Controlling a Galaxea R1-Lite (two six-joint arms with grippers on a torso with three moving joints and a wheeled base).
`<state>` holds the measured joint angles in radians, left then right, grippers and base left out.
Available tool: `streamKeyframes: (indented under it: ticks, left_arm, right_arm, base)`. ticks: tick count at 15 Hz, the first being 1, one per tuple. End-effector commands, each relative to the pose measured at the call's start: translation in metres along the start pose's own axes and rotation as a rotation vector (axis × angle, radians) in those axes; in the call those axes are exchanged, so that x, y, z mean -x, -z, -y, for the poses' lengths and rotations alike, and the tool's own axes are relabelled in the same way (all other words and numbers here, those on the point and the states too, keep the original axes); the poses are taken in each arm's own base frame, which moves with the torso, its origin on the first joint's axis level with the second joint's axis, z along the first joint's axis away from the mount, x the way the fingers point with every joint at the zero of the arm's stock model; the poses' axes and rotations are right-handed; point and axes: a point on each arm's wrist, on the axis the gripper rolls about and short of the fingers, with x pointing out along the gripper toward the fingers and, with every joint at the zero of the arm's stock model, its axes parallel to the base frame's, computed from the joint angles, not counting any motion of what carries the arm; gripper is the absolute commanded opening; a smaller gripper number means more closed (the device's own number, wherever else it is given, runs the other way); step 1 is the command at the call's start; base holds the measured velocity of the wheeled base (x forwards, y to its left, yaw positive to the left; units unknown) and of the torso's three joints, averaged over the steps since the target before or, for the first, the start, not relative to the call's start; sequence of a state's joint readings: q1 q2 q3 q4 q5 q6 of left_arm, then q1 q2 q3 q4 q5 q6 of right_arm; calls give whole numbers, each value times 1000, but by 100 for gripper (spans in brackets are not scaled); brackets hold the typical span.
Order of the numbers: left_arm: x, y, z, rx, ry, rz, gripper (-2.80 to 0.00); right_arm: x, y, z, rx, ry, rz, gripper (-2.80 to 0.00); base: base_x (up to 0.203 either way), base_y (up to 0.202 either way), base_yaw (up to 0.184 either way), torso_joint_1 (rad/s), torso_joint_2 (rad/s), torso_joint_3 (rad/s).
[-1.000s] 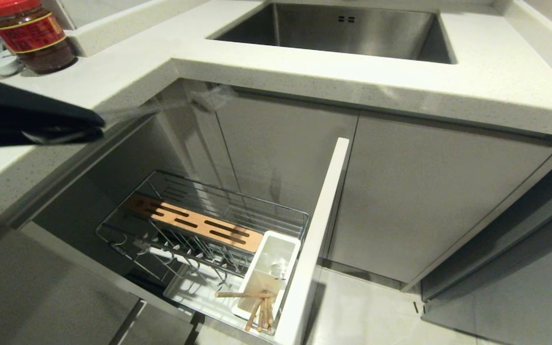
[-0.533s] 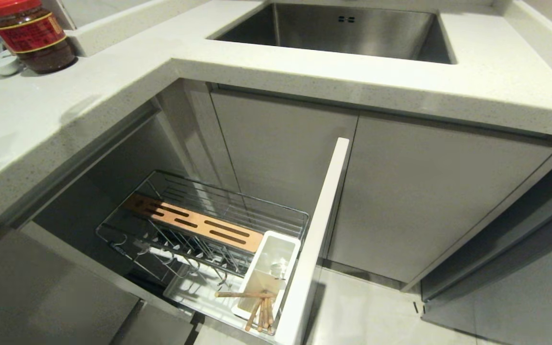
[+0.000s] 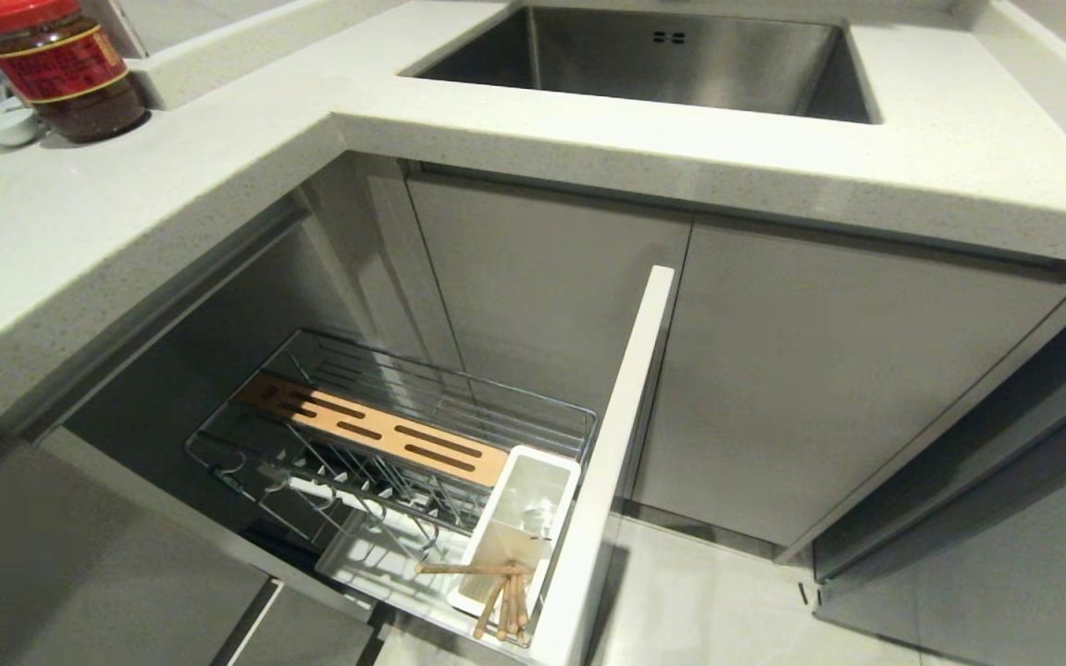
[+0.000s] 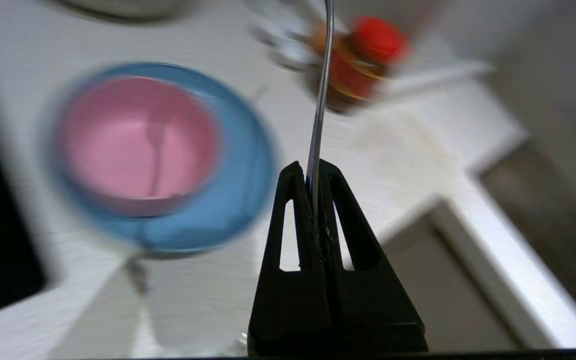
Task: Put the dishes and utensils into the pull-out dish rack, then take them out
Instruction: Take the fork out of the cupboard
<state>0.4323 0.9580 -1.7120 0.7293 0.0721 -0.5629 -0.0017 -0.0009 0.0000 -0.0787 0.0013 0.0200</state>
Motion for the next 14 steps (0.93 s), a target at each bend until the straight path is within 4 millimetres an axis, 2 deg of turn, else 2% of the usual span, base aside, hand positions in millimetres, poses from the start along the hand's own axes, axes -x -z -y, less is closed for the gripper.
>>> streamKeyframes:
  ticks: [1, 3, 6, 10, 14]
  left_arm:
    - [11, 17, -10, -45, -229, 88, -280]
    - [14, 34, -19, -71, -378, 113, -280]
    - [14, 52, -31, -73, -506, 110, -280]
    - [8, 68, -45, -58, -567, 48, -280]
    - [-5, 73, -55, -45, -595, -12, -280]
  right_arm:
    - [-1, 7, 0, 0, 0, -24, -280]
    - [-1, 7, 0, 0, 0, -24, -280]
    - [-1, 7, 0, 0, 0, -24, -280]
    - [-1, 7, 0, 0, 0, -24, -280]
    - [-1, 7, 0, 0, 0, -24, -280]
  base:
    - [0, 0, 0, 0, 0, 0]
    - [0, 0, 0, 0, 0, 0]
    - [0, 0, 0, 0, 0, 0]
    - [0, 0, 0, 0, 0, 0]
    - [0, 0, 0, 0, 0, 0]
